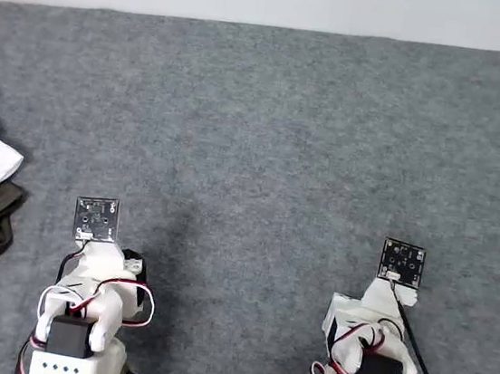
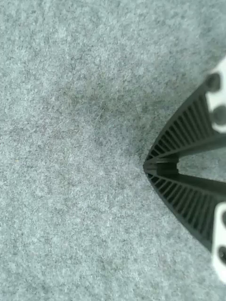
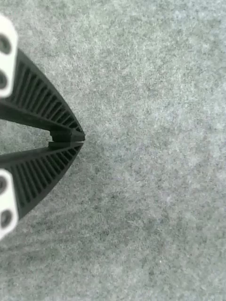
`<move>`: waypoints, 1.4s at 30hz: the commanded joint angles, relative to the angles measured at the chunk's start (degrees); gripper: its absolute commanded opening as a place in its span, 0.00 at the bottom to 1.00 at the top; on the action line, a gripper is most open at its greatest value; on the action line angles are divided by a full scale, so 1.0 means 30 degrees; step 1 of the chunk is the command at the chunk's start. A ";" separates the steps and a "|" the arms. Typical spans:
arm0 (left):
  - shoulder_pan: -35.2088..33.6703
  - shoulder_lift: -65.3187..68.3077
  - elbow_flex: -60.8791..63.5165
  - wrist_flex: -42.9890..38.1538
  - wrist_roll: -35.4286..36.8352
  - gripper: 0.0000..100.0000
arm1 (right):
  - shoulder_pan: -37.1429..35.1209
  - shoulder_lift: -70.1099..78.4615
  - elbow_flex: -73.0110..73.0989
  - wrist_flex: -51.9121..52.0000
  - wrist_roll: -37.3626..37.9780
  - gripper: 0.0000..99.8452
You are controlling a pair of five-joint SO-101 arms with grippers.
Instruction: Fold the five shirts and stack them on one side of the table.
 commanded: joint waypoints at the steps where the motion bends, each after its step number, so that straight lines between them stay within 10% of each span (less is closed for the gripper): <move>1: -0.0029 -0.0234 -0.0132 0.0117 0.0117 0.00 | 0.0132 -0.0278 0.0322 0.0015 0.0117 0.01; 42: 0.0352 -0.0234 -0.0132 0.0117 0.0147 0.00 | 0.0132 -0.0278 0.0322 0.0015 0.0117 0.01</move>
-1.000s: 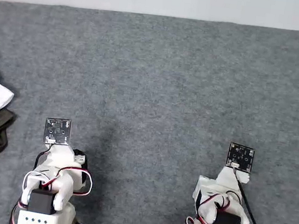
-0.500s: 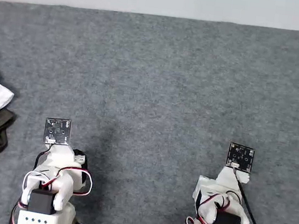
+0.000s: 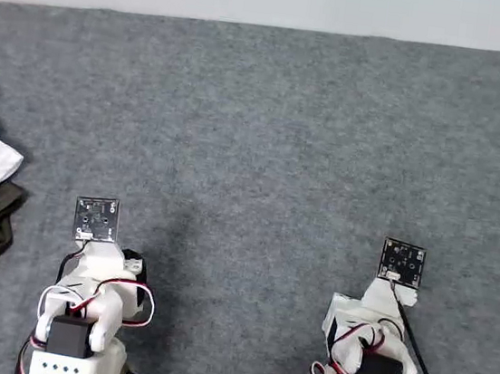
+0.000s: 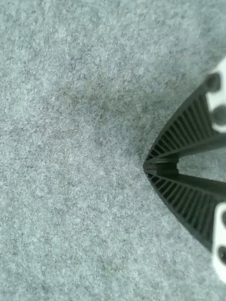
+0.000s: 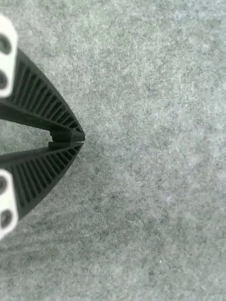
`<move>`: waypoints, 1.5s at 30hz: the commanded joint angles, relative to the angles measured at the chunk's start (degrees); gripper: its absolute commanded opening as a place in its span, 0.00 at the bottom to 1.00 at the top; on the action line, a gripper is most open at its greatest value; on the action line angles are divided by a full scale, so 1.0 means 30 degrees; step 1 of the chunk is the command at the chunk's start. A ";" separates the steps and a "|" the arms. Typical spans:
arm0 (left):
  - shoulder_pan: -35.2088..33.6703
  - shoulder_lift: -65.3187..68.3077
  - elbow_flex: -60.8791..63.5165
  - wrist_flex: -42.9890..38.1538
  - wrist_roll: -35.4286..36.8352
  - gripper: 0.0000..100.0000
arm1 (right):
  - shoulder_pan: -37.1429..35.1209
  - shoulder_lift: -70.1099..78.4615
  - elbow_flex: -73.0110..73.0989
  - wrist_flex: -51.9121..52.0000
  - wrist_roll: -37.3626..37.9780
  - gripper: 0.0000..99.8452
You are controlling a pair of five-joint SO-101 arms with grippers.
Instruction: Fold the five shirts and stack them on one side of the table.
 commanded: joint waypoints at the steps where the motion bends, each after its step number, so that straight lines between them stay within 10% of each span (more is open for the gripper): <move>1: 0.0381 -0.0234 -0.0132 0.0117 0.0147 0.00 | 0.0132 -0.0278 0.0322 0.0015 0.0117 0.01; 45: 0.0410 -0.0234 -0.0132 -0.4249 0.0117 0.00 | 0.0132 -0.0278 0.0322 0.0015 0.0117 0.01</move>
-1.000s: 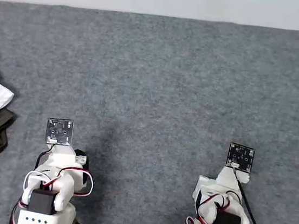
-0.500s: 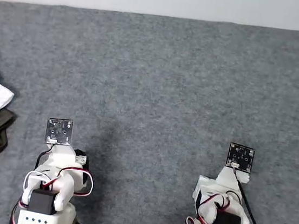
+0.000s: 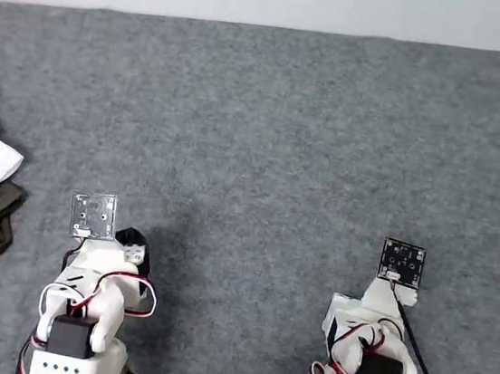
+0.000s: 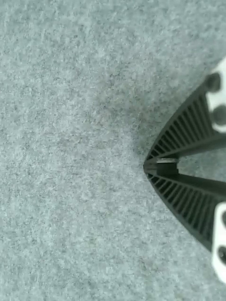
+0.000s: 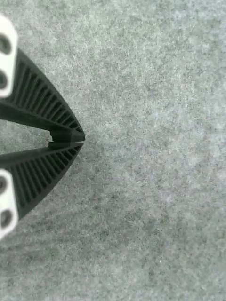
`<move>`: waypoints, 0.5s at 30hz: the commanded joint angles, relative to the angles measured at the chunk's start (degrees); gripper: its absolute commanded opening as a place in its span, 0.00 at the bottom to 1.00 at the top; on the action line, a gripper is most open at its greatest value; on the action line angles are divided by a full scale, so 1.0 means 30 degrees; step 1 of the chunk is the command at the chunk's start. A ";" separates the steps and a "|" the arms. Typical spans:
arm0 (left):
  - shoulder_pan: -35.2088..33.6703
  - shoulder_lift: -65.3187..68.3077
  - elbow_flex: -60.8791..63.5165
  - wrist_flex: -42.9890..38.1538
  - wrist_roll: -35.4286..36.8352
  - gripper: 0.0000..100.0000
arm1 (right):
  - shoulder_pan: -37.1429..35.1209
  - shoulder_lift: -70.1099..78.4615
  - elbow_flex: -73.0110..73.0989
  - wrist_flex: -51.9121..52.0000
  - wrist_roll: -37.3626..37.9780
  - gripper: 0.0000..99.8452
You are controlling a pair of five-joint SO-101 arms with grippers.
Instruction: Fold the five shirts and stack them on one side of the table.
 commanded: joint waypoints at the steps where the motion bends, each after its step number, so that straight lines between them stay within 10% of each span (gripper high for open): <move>1: 0.0059 -0.0234 -0.0132 -0.1319 0.0059 0.00 | 0.0132 -0.0278 0.0322 0.0015 0.0117 0.01; 15: -0.0088 -0.0234 -0.2242 -0.0879 0.0059 0.00 | 0.0132 -0.0278 0.0322 0.0015 0.0117 0.01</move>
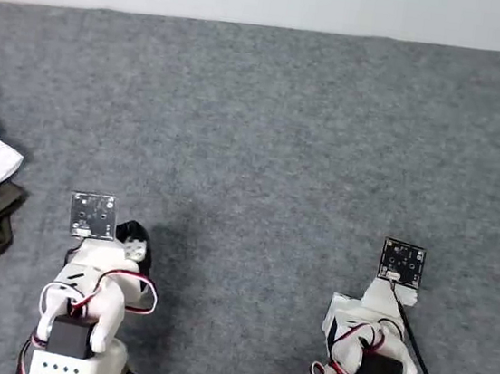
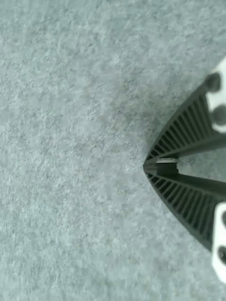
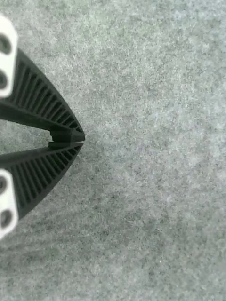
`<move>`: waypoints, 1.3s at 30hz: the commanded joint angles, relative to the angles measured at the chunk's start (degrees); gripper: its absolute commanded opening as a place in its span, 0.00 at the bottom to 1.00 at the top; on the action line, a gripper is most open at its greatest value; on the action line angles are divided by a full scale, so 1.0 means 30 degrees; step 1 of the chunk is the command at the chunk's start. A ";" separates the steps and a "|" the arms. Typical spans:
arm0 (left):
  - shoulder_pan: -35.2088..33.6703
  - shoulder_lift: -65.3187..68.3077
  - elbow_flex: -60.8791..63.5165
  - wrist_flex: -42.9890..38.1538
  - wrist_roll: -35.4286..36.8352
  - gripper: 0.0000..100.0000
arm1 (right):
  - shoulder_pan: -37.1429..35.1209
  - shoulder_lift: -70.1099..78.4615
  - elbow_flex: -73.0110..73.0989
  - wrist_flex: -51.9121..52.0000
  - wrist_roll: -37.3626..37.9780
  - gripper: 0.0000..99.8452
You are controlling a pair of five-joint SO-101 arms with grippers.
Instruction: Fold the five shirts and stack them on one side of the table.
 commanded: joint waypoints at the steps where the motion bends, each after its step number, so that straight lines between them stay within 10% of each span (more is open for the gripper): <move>1: 0.0000 -0.0234 -0.2447 0.0088 0.0059 0.00 | 0.0132 -0.0278 0.0322 0.0015 0.0117 0.01; 16: -0.0527 0.0352 -0.7136 0.2432 -0.2081 0.00 | 0.0132 -0.0278 0.0322 0.0015 0.0117 0.01; 39: -0.7297 1.9634 -2.4923 0.8234 -0.2198 0.00 | 0.0132 -0.0278 0.0322 0.0015 0.0117 0.01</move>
